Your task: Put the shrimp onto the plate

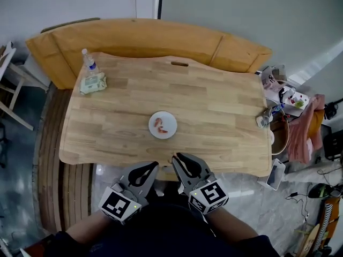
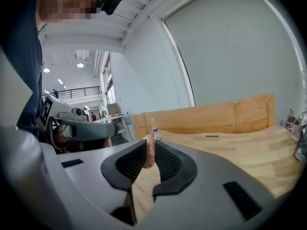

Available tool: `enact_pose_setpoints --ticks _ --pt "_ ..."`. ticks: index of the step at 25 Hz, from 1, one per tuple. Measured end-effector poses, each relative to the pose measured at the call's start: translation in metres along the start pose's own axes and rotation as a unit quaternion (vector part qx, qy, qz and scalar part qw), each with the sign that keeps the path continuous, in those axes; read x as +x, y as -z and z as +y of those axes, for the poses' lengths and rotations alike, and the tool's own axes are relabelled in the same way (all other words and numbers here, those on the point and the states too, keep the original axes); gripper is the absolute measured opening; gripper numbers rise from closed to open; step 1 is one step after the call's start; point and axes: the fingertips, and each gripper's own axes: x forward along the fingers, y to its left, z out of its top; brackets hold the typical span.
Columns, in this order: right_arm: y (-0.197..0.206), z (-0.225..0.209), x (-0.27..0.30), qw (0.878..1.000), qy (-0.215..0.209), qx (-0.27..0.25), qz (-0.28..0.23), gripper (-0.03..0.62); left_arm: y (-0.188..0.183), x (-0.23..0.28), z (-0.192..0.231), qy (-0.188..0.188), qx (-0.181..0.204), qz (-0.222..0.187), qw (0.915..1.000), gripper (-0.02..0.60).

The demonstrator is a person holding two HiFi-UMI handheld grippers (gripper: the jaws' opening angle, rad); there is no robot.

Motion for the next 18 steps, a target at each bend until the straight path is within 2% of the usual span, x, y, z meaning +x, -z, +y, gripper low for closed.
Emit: enact_pose_setpoints --ticks 7,18 --pt "0.015 -0.044 0.036 0.999 -0.004 -0.018 0.038 0.061 -0.004 0.021 0.011 -0.021 -0.008 0.003 0.9997 0.005" --pt "0.079 -0.11 0.111 0.991 0.0 -0.04 0.127 0.061 -0.008 0.032 0.023 -0.055 -0.013 0.004 0.9984 0.005"
